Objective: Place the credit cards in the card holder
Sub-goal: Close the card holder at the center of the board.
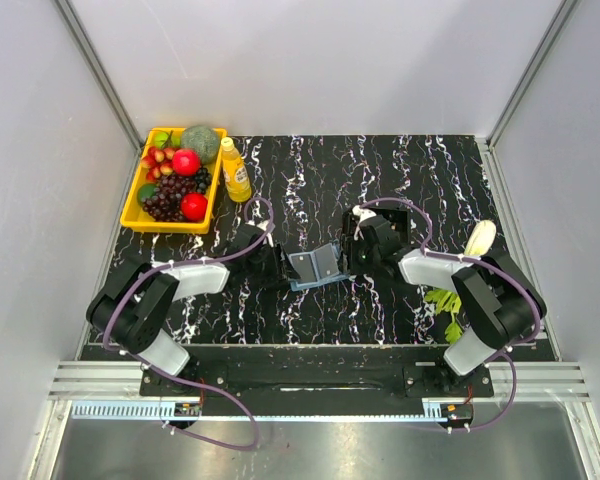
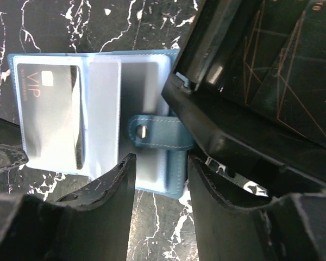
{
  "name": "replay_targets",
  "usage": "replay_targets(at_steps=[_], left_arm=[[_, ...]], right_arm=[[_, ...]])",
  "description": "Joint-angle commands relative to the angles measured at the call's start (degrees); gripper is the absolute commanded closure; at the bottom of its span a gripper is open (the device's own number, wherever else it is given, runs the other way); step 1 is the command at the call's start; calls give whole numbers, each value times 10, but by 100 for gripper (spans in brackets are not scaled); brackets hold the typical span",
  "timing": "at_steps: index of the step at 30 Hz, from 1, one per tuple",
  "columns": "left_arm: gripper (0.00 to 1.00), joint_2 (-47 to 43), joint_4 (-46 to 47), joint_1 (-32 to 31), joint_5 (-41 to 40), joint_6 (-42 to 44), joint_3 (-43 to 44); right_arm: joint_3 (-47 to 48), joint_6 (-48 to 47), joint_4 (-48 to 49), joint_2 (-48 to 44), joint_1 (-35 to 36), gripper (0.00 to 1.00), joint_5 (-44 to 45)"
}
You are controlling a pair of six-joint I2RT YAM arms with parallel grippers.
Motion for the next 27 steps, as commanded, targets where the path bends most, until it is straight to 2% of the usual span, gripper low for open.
replay_targets(at_steps=[1,8,10,12,17,21,27], left_arm=[[59,7,84,-2,41,-21,-9],[84,1,30,-1,28,-1,14],[95,1,20,-1,32,4,22],[100,-2,11,0,35,6,29],[100,-35,-92,-1,9,51,70],[100,-47,-251,5,-37,123,127],[100,-56,-438,5,-165,212,198]], right_arm=[[3,-8,17,17,15,52,-35],[-4,2,21,13,29,54,-24],[-6,0,26,9,30,57,-32],[-4,0,24,5,34,58,-36],[-8,3,30,-19,46,59,-52],[-3,-4,29,-33,62,56,-68],[-28,-4,25,-92,65,48,14]])
